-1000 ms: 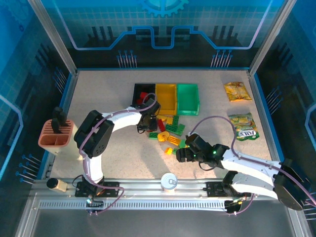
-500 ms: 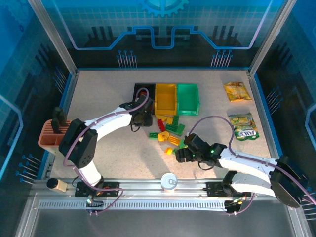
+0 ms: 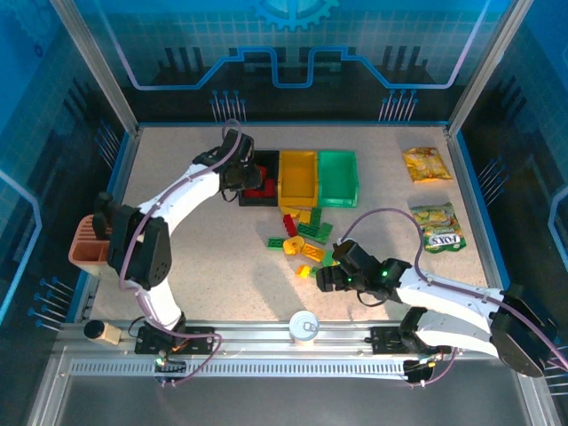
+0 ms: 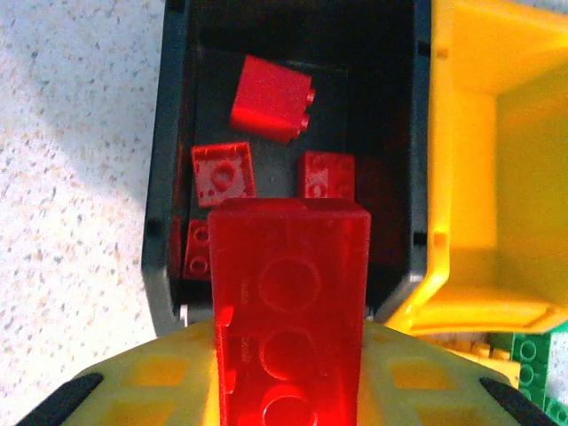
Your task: Sort the legos into containers by color
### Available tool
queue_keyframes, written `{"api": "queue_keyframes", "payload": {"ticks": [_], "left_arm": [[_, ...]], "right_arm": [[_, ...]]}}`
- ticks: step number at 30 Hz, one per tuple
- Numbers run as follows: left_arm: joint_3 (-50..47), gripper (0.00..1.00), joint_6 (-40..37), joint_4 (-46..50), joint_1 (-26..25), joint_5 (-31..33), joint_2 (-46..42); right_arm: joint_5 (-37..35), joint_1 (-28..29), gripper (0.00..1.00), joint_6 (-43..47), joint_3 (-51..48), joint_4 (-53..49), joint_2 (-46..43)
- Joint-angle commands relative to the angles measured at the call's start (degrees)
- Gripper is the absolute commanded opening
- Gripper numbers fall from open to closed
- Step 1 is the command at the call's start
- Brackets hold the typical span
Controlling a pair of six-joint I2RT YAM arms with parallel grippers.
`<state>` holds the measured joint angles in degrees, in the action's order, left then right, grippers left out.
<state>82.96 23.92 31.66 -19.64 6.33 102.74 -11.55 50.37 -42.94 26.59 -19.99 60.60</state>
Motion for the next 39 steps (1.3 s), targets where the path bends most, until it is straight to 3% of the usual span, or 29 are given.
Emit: {"api": "queue_keyframes", "payload": {"ticks": [1,3,4,6,7,9,15,24,32,39], "left_arm": [[4.5,0.32,-1.41,3.65,0.75,-2.02,3.86],[7.17,0.33,-1.82,4.76,0.83,-1.45,5.62],[8.66,0.39,-1.86,5.79,0.87,-0.63,6.5],[11.08,0.73,-1.46,7.89,0.83,1.31,7.45],[11.48,0.8,-1.44,8.02,0.75,1.42,7.26],[10.11,0.84,-1.42,6.64,0.44,1.11,5.62],[3.39,0.84,-1.35,2.92,-0.96,-0.06,-0.64],[-4.03,0.81,-2.22,2.59,-8.03,1.67,-7.1],[-6.44,0.72,0.11,2.45,-15.16,1.24,-4.0],[-5.99,0.67,3.23,1.57,-18.2,0.88,1.34]], "right_arm": [[-0.31,-0.5,0.86,-0.92,-0.4,-0.7,-0.83],[-0.31,-0.49,0.86,-0.86,-0.4,-0.84,-1.07],[-0.36,-0.49,0.86,-0.87,-0.4,-0.97,-1.25],[-0.4,-0.42,0.86,-0.96,-0.49,-1.32,-1.6],[-0.43,-0.49,0.86,-1.07,-0.63,-1.32,-1.91],[-0.57,-0.45,0.86,-1.31,-1.17,-1.33,-2.53],[-0.49,-0.44,0.86,-1.71,-1.83,-0.53,-2.82],[0.45,-0.36,0.86,-1.49,-0.31,0.51,-0.23],[0.48,0.18,0.85,-2.06,-0.08,0.83,0.53],[-0.37,0.49,0.85,-2.35,-0.87,0.04,-1.22]]}}
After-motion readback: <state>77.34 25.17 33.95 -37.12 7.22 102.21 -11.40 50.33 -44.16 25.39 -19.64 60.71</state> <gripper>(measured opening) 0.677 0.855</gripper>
